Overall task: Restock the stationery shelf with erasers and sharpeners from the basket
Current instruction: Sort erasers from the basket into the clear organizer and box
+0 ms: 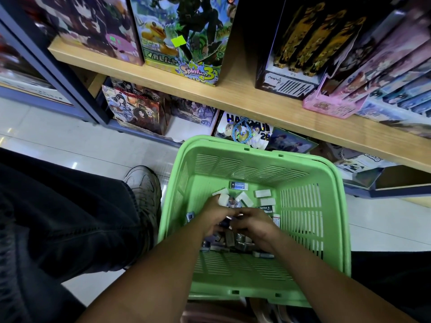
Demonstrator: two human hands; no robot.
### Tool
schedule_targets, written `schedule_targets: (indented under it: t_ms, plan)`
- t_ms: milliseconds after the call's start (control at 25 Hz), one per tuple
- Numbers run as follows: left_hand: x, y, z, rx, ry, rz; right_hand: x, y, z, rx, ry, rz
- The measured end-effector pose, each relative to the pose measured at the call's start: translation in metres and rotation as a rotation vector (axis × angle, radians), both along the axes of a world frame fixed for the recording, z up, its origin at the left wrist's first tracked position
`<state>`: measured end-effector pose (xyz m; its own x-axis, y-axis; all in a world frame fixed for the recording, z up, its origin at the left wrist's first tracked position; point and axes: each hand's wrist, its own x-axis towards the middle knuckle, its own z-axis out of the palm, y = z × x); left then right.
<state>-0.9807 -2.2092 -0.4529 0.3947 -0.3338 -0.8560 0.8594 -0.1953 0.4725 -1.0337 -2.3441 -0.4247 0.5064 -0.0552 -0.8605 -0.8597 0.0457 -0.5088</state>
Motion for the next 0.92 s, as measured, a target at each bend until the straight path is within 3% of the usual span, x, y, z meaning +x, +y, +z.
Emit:
schedule_targets:
  t_ms: [240,520,680,920]
  plan:
    - [0.009,0.002,0.017,-0.087,-0.004,0.063,0.008,-0.021,0.022,0.061,-0.041,-0.012]
    - [0.018,0.000,0.059,-0.284,0.134,0.119,0.018,-0.043,0.080,0.054,-0.169,0.092]
    - [0.019,-0.004,0.082,-0.304,0.183,0.187,0.024,-0.047,0.115,-0.061,-0.249,0.206]
    - [0.028,-0.020,0.123,-0.225,0.093,0.249,0.026,-0.053,0.164,-0.235,-0.411,0.283]
